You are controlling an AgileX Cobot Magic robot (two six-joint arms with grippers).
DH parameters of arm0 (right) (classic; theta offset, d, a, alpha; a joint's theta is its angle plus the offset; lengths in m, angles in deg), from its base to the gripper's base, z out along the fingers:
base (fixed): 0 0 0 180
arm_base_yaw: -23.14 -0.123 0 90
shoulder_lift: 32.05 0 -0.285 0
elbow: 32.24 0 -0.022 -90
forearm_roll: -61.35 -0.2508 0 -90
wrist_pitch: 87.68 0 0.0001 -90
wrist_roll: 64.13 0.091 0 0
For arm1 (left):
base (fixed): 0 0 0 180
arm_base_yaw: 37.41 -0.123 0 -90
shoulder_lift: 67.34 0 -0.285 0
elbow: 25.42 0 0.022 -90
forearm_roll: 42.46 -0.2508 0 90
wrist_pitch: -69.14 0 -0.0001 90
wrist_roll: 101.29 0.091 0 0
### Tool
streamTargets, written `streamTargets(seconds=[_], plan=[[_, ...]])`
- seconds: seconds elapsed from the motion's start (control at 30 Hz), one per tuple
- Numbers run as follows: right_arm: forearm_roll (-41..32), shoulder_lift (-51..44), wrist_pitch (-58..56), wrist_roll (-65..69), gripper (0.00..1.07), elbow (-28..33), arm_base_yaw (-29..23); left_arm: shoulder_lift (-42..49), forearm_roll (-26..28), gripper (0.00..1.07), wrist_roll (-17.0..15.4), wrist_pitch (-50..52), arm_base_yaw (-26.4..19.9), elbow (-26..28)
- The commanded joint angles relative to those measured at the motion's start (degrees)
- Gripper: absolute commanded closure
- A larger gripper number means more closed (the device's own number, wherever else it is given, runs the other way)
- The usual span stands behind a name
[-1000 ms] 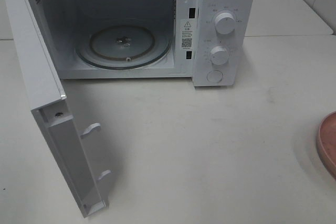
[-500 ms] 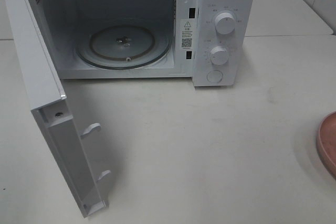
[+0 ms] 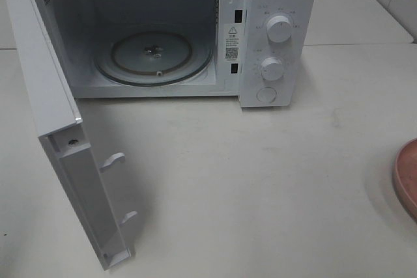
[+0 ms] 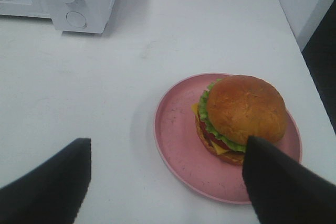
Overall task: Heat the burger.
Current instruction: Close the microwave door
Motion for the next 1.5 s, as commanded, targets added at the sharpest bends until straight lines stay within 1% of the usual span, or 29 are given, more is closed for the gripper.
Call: streamTargets(seconds=[0.03,0.07,0.1,0.13,0.17,0.23,0.37,0.43,0.47,0.5,0.53,0.57,0.63,0.67,0.7,0.73,0.77,0.8,0.83,0.93,1.0,1.07,1.17,1.23,1.33,1.37,1.43,1.47,1.5], plan=[[-0.1,-1.5,0.5,0.1,0.31,0.1,0.3,-2.5,0.4,0.68,-0.3,5.3,-0.1,-0.5],[-0.1,-1.5,0.5,0.1,0.31,0.1,0.3,-4.4,0.3,0.81,-0.3,8.1,-0.1,-1.2],[-0.1,-1.5,0.5,0.1,0.31,0.1,0.3,-4.4,0.3,0.81,-0.3,8.1,-0.1,-1.2],[-0.1,-1.5,0.5,0.1,0.31,0.1,0.3,-6.1,0.1,0.93,-0.3,10.5,-0.1,-2.0],[-0.1,-1.5,0.5,0.1,0.31,0.1,0.3,-6.1,0.1,0.93,-0.3,10.5,-0.1,-2.0],[-0.1,-1.5,0.5,0.1,0.31,0.1,0.3,-9.1,0.1,1.07,-0.3,15.0,-0.1,-3.4],[-0.1,-1.5,0.5,0.1,0.31,0.1,0.3,-12.0,-0.1,1.07,0.9,21.1,-0.1,-5.4],[-0.1,-1.5,0.5,0.1,0.31,0.1,0.3,-14.8,0.0,1.07,3.0,28.6,-0.1,-8.1],[-0.1,-1.5,0.5,0.1,0.31,0.1,0.3,-14.8,0.0,1.07,3.0,28.6,-0.1,-8.1],[-0.1,-1.5,0.5,0.1,0.31,0.1,0.3,-16.6,0.1,1.07,3.8,34.5,-0.1,-10.0],[-0.1,-1.5,0.5,0.1,0.31,0.1,0.3,-16.6,0.1,1.07,3.8,34.5,-0.1,-10.0],[-0.1,-1.5,0.5,0.1,0.31,0.1,0.3,-18.2,0.1,1.07,4.6,40.6,-0.1,-12.1],[-0.1,-1.5,0.5,0.1,0.31,0.1,0.3,-19.0,0.1,1.07,4.6,43.8,-0.1,-13.2],[-0.1,-1.5,0.5,0.1,0.31,0.1,0.3,-20.6,0.1,1.07,4.6,49.9,-0.1,-15.5],[-0.1,-1.5,0.5,0.1,0.31,0.1,0.3,-20.6,0.1,1.07,4.6,49.9,-0.1,-15.5],[-0.1,-1.5,0.5,0.1,0.31,0.1,0.3,-22.5,0.0,1.07,4.6,55.9,-0.1,-17.5],[-0.1,-1.5,0.5,0.1,0.31,0.1,0.3,-23.5,0.0,1.07,4.6,58.0,-0.1,-18.2],[-0.1,-1.5,0.5,0.1,0.31,0.1,0.3,-23.5,0.0,1.07,4.6,58.0,-0.1,-18.2],[-0.1,-1.5,0.5,0.1,0.31,0.1,0.3,-25.6,0.0,1.07,4.6,63.1,-0.1,-19.4],[-0.1,-1.5,0.5,0.1,0.31,0.1,0.3,-28.9,-0.5,1.07,4.5,69.1,-0.1,-20.2],[-0.1,-1.5,0.5,0.1,0.31,0.1,0.3,-30.3,-1.2,1.07,4.3,70.8,-0.1,-20.2],[-0.1,-1.5,0.5,0.1,0.31,0.1,0.3,-35.8,-4.9,1.07,1.5,77.2,0.0,-20.2],[-0.1,-1.5,0.5,0.1,0.31,0.1,0.3,-37.3,-6.1,1.07,0.5,78.6,0.0,-20.2],[-0.1,-1.5,0.5,0.1,0.31,0.1,0.3,-43.3,-11.2,1.07,-3.0,82.4,0.0,-20.1],[-0.1,-1.5,0.5,0.1,0.31,0.1,0.3,-44.9,-12.3,1.07,-3.9,83.0,0.0,-19.8],[-0.1,-1.5,0.5,0.1,0.31,0.1,0.3,-47.8,-14.2,1.07,-5.9,83.4,0.0,-19.1],[-0.1,-1.5,0.5,0.1,0.31,0.1,0.3,-49.2,-15.0,1.07,-7.0,83.8,0.0,-18.9],[-0.1,-1.5,0.5,0.1,0.31,0.1,0.3,-51.3,-17.3,1.07,-9.3,85.9,0.0,-18.9],[-0.1,-1.5,0.5,0.1,0.31,0.1,0.3,-52.1,-18.4,1.07,-10.3,87.0,0.0,-18.9]])
